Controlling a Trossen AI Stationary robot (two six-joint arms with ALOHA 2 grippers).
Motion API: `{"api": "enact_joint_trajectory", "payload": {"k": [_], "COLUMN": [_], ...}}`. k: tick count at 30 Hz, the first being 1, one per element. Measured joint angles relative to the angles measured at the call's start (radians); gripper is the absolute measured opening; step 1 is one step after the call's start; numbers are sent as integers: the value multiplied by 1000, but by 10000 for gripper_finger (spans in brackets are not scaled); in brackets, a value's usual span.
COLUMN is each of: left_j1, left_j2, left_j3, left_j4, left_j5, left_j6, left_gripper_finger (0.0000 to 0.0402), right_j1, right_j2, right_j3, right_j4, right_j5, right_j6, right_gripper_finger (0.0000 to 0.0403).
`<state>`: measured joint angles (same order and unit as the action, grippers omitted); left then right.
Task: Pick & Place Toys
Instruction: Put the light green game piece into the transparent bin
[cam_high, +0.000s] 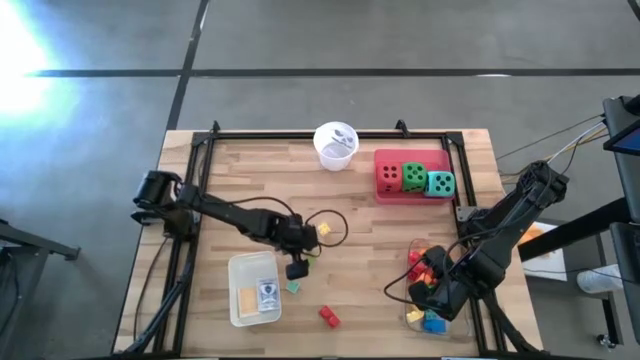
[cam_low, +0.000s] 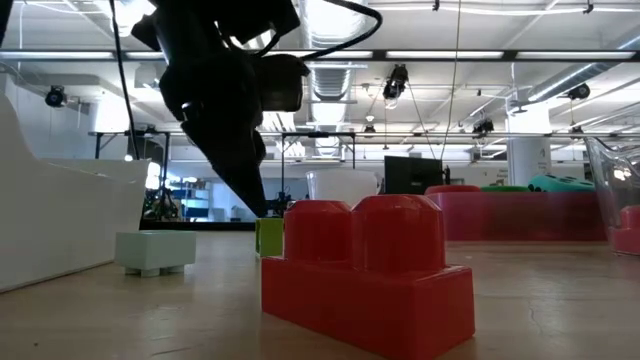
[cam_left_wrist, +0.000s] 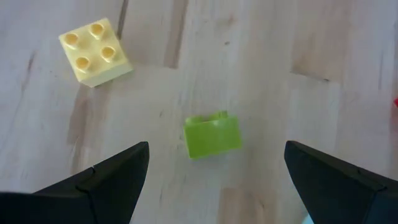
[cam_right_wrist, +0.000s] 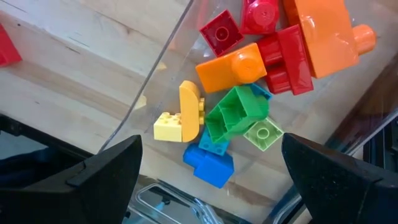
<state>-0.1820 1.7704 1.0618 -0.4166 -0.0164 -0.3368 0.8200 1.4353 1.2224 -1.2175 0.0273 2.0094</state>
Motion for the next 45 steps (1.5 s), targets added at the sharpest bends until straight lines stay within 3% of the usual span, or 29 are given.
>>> {"api": "enact_joint_trajectory", "payload": {"k": [9, 34, 45], "left_j1": [-16, -28, -29], "left_j2": [47, 86, 117], "left_j3": [-1, -35, -34], "left_j4": [24, 139, 150], "left_j5": [-129, -150, -106], "left_j6": [9, 27, 34], "left_gripper_finger": [375, 373, 271], "right_j1": [0, -1, -1], "right_j2": [0, 5, 5], "right_j3": [-1, -2, -2], "right_j4": [0, 2, 4], "right_j5": [4, 53, 55], "right_j6": [0, 4, 6], "right_gripper_finger": [378, 378, 378]}}
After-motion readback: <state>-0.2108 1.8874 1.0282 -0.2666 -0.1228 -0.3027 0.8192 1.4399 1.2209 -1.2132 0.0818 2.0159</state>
